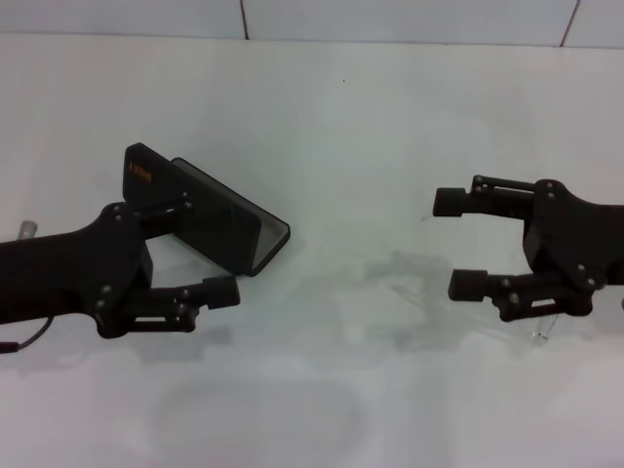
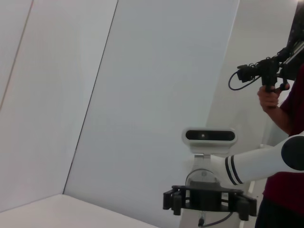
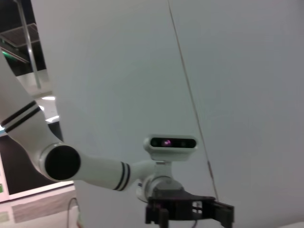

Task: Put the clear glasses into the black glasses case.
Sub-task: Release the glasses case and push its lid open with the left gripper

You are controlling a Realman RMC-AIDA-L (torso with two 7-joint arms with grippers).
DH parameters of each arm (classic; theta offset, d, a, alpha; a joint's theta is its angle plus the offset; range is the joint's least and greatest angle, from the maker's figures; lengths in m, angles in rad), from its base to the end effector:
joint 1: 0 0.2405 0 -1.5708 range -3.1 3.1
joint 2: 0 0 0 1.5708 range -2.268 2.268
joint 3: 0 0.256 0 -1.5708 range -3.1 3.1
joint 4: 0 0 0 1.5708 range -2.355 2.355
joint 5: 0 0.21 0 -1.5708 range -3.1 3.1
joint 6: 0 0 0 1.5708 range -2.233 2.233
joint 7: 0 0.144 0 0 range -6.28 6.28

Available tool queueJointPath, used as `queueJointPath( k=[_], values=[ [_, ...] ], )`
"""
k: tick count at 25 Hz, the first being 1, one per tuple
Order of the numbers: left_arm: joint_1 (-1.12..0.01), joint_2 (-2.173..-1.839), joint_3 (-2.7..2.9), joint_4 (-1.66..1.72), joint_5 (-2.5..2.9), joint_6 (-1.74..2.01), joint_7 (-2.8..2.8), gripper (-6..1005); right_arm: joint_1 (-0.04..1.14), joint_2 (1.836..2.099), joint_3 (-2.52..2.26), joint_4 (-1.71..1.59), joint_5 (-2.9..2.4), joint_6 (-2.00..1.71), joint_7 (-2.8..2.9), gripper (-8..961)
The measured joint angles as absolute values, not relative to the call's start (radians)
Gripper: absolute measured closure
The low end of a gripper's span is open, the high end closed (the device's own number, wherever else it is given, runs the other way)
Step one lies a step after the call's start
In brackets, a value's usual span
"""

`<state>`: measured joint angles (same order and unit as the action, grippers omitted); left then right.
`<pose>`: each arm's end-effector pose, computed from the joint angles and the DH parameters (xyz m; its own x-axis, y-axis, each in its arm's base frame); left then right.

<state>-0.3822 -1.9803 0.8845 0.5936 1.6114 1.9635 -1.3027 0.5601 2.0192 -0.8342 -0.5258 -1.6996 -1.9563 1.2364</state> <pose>-0.2559 0.2621 0.0397 0.6371 0.2561 0.7270 0.2732 -0.9570 0.0977 0.2124 0.2935 0.0174 0.6637 -0.1699 -0.7284 -0.1226 -0.9854 0.1181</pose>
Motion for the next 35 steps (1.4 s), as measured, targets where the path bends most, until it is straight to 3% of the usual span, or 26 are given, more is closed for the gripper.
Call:
queueJointPath(
  k=[8, 14, 16, 24, 35],
  values=[
    [-0.42, -1.982, 0.795, 0.659, 1.582, 1.945, -1.413, 146, 0.482, 2.014, -0.668, -0.569, -1.695, -1.831, 1.224, 96],
    [-0.435, -2.015, 0.742, 0.851, 1.605, 1.781, -1.666, 152, 0.425, 2.01, -0.441, -0.571, -1.694, -1.806, 1.151, 96],
    [-0.443, -2.04, 0.746, 0.99, 1.679, 1.659, -1.839, 153, 0.417, 2.005, -0.4, -0.572, -1.693, -1.802, 1.141, 96],
    [-0.535, -2.083, 0.773, 1.21, 1.975, 1.555, -2.181, 161, 0.406, 1.972, -0.362, -0.581, -1.687, -1.788, 1.122, 96],
    [-0.622, -2.082, 0.97, 1.164, 2.248, 1.337, -2.343, 186, 0.399, 1.986, -0.364, -0.572, -1.684, -1.797, 1.068, 96]
  ],
)
